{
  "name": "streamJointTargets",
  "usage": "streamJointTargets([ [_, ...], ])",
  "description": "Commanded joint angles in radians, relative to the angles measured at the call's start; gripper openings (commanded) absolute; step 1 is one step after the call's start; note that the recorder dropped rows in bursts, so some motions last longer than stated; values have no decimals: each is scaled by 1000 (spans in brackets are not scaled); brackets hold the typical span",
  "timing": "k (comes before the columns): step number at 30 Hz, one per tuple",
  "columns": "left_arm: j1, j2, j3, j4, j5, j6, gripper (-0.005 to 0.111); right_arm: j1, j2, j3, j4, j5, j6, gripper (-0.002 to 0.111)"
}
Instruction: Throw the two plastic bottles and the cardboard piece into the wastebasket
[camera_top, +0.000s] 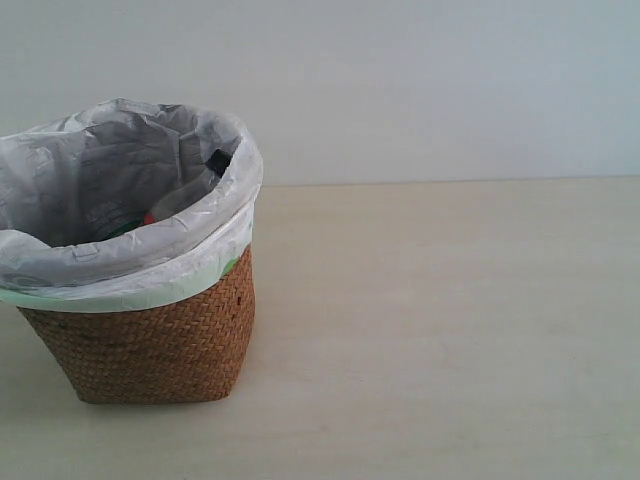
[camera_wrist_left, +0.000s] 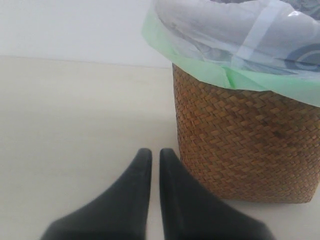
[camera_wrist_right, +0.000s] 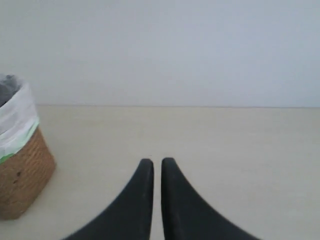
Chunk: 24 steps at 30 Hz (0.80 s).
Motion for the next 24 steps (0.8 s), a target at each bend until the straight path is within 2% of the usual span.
streamJointTargets([
  [1, 3, -2, 3, 2, -3, -9, 6, -164, -40, 2, -1, -4, -2, 2],
  [4, 3, -2, 3, 2, -3, -9, 6, -257, -59, 2, -1, -2, -2, 2],
  [8, 3, -2, 3, 2, -3, -9, 6, -314, -63, 2, -1, 0, -2, 2],
  [19, 3, -2, 3, 2, -3, -9, 6, -318, -56, 2, 7, -3, -2, 2],
  [21, 3, -2, 3, 2, -3, -9, 6, -318, -89, 2, 40, -3, -2, 2],
  [24, 3, -2, 3, 2, -3, -9, 6, -318, -168, 2, 218, -3, -2, 2],
])
